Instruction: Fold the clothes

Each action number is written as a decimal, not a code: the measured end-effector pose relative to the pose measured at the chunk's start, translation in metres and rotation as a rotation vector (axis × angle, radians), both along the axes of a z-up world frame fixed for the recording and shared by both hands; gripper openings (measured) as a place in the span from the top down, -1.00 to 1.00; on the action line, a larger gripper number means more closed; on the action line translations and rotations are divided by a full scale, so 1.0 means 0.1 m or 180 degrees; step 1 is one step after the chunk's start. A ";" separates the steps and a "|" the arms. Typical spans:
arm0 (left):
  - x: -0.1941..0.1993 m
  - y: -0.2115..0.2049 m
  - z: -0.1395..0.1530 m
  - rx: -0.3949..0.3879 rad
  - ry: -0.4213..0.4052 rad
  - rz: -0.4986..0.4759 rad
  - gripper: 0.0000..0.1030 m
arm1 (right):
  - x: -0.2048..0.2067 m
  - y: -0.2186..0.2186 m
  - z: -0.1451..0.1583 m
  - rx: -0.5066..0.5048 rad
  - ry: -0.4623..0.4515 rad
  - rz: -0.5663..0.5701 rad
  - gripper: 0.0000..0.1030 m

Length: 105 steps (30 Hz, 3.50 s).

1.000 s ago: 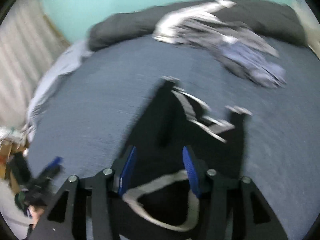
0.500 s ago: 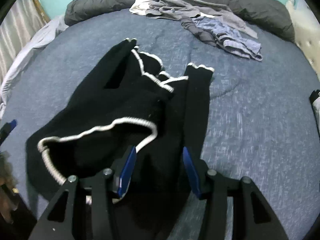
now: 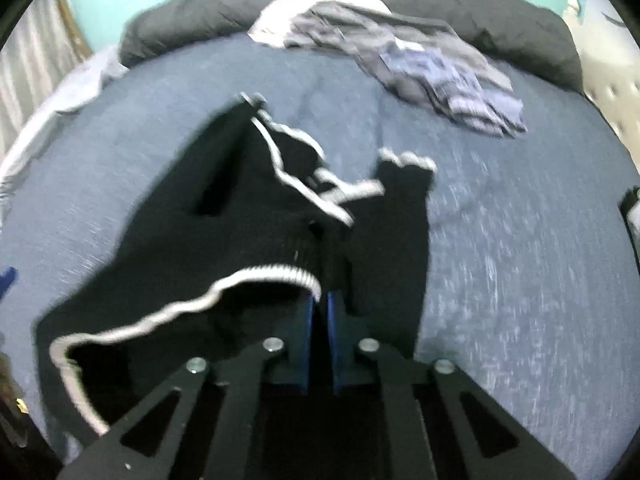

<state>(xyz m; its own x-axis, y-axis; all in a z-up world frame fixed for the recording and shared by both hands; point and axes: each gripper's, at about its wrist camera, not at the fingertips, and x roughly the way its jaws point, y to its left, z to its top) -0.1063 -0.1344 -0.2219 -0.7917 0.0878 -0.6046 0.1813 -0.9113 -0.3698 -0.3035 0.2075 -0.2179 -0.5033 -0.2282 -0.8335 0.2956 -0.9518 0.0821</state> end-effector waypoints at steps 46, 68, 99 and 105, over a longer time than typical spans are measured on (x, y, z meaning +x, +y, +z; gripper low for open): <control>-0.15 0.91 0.00 -0.0375 0.0051 -0.0920 -0.99 | 0.68 0.84 -0.22 -0.1571 0.0138 -0.0811 0.23; -0.27 1.12 -0.11 -0.0444 -0.0087 -0.1050 -0.69 | 0.89 1.00 -0.45 -0.1821 0.0255 -0.0851 0.16; -0.81 1.59 -0.12 -0.0633 -0.0403 -0.1781 0.69 | 0.87 1.09 -0.45 -0.1976 0.0314 -0.0863 0.16; -0.74 1.43 0.07 -0.0687 -0.0281 -0.1695 0.83 | 0.88 1.10 -0.45 -0.1999 0.0309 -0.0876 0.16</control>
